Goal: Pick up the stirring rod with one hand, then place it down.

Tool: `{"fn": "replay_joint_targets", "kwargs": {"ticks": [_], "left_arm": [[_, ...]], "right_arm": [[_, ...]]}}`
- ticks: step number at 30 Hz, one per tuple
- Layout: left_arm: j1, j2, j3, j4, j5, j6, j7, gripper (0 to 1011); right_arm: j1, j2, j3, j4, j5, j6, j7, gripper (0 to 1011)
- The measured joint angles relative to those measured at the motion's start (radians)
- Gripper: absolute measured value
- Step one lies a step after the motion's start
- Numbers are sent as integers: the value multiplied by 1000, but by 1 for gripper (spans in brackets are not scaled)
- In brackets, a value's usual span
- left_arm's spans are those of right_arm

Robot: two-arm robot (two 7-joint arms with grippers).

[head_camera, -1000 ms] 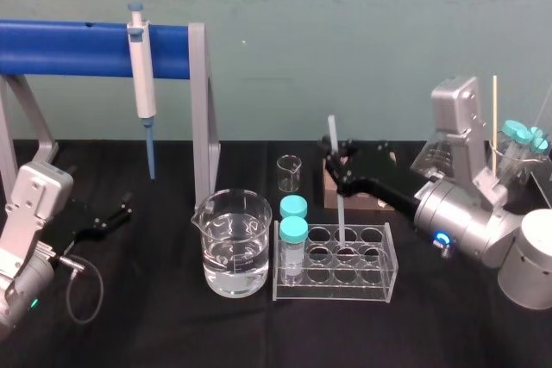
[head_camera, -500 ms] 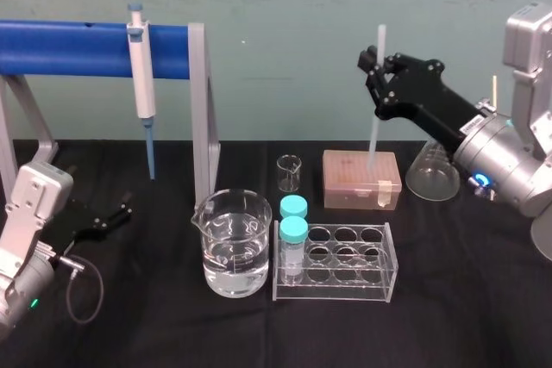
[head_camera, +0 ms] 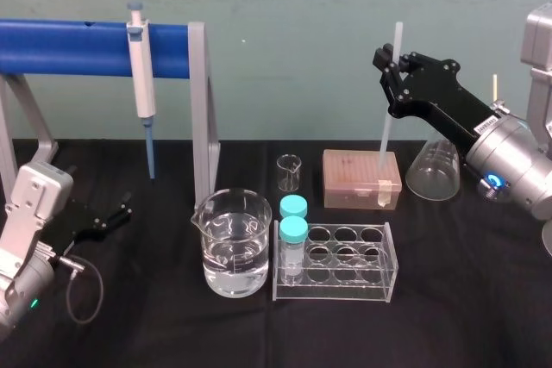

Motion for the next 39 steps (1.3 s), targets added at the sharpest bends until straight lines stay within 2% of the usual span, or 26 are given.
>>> {"fn": "replay_joint_targets", "kwargs": {"ticks": [39], "left_arm": [[0, 0, 0, 0, 0, 0, 0, 1000]], "right_arm": [[-4, 24, -12, 14, 35, 31, 47, 67]]}}
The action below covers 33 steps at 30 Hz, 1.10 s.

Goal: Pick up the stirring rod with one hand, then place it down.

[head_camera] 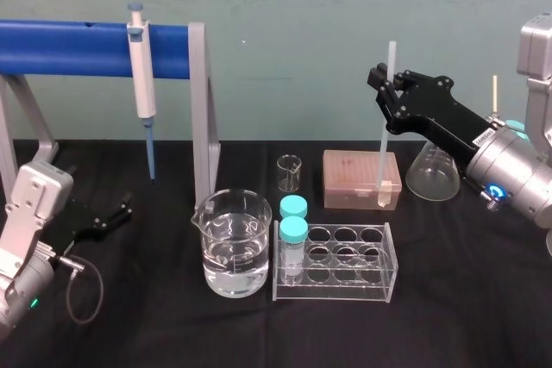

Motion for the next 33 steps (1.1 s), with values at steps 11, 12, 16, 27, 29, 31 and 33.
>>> {"fn": "replay_joint_targets", "kwargs": {"ticks": [11, 12, 16, 27, 29, 31, 33], "left_arm": [[0, 0, 0, 0, 0, 0, 0, 1000], [0, 0, 0, 0, 0, 0, 0, 1000], [0, 0, 0, 0, 0, 0, 0, 1000], [0, 0, 0, 0, 0, 0, 0, 1000], [0, 0, 0, 0, 0, 0, 0, 1000], [0, 0, 0, 0, 0, 0, 0, 1000], [0, 0, 0, 0, 0, 0, 0, 1000]], "right_arm": [[1, 9, -4, 2, 12, 1, 7, 67], [0, 10, -5, 2, 13, 2, 8, 67], [1, 14, -7, 2, 18, 3, 13, 67], [11, 18, -18, 16, 23, 6, 16, 67], [15, 18, -22, 25, 24, 3, 24, 67], [20, 19, -25, 35, 27, 1, 32, 67], [26, 18, -28, 49, 32, 1, 39, 67]]}}
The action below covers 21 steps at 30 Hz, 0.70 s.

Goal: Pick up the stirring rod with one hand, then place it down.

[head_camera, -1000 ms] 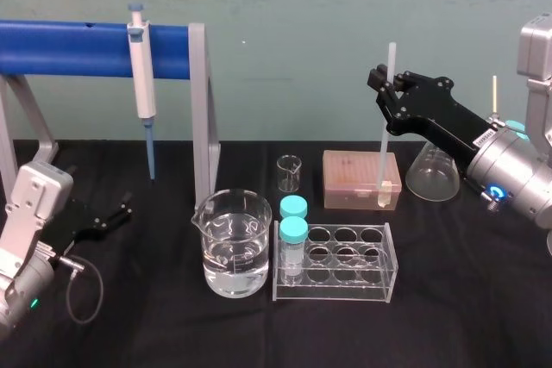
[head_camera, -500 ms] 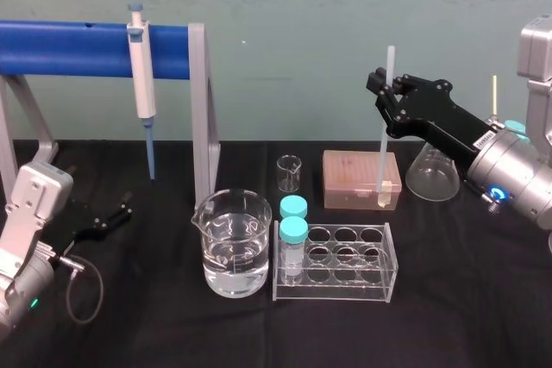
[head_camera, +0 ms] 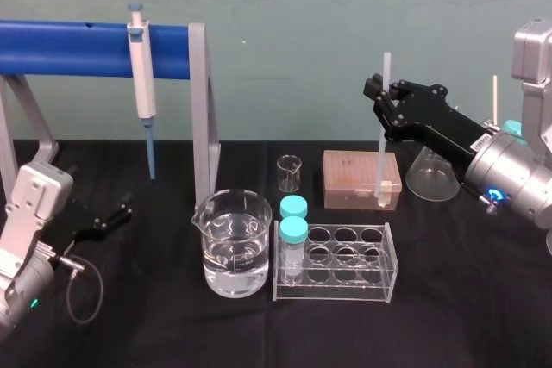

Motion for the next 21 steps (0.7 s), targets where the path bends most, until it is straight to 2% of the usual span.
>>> {"fn": "replay_joint_targets", "kwargs": {"ticks": [5, 12, 21], "left_arm": [[0, 0, 0, 0, 0, 0, 0, 1000], [0, 0, 0, 0, 0, 0, 0, 1000], [0, 0, 0, 0, 0, 0, 0, 1000]], "right_arm": [[15, -1, -6, 30, 20, -1, 28, 67], [47, 5, -34, 102, 94, -23, 157, 67], [63, 16, -79, 151, 106, -63, 217, 67]]}}
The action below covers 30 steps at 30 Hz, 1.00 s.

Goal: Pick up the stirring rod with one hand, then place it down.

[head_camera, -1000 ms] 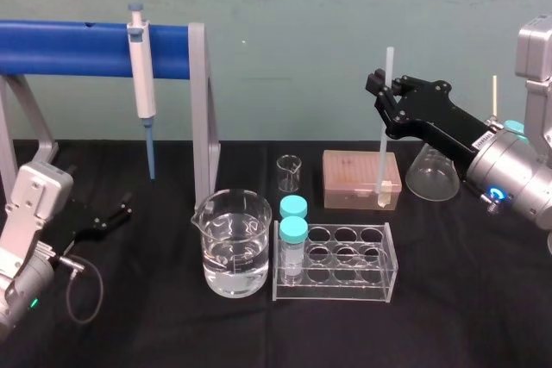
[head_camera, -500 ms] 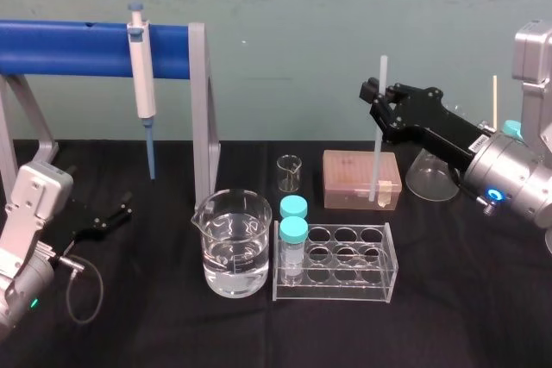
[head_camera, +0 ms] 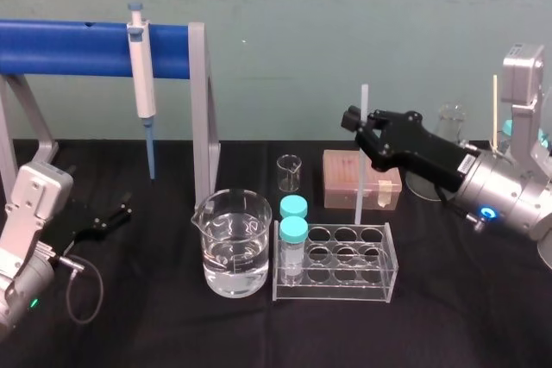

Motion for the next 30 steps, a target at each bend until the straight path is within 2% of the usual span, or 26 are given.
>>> {"fn": "replay_joint_targets", "kwargs": {"ticks": [9, 19, 30], "left_arm": [[0, 0, 0, 0, 0, 0, 0, 1000], [0, 0, 0, 0, 0, 0, 0, 1000], [0, 0, 0, 0, 0, 0, 0, 1000]], "right_arm": [[5, 0, -30, 31, 0, -28, 7, 67], [21, -28, -54, 83, -16, -74, 7, 67], [37, -55, -81, 146, -50, -82, 9, 67]]}}
